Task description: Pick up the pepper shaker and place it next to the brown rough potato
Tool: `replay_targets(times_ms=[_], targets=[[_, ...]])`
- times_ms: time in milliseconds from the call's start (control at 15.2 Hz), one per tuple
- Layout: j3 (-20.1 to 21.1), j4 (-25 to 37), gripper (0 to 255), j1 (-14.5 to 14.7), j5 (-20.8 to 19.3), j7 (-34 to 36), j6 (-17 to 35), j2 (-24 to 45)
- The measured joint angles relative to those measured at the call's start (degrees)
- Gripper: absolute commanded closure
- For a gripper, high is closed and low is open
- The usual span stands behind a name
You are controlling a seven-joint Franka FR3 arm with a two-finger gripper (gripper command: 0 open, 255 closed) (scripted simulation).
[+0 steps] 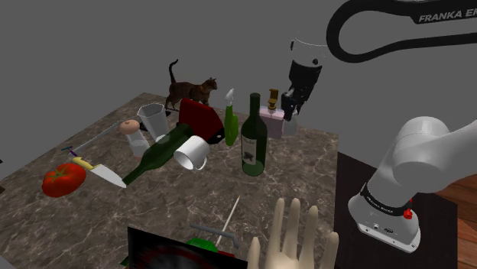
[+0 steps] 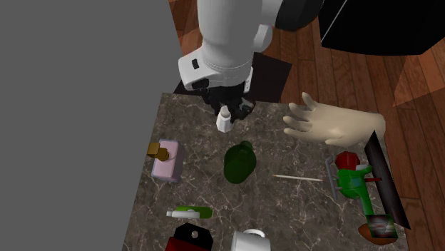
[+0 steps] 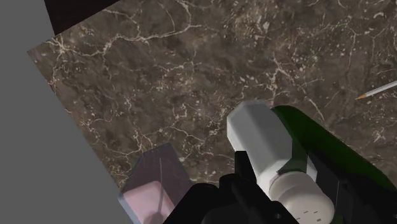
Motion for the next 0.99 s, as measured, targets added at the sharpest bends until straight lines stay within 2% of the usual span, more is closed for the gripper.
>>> replay_targets(times_ms=[528, 990], targets=[[10.0, 9.8, 255, 1.4, 2.6, 10.4, 3.8, 12.4], [18.5, 22.1, 255, 0.6, -0.3, 20.2, 5.4, 25.8]])
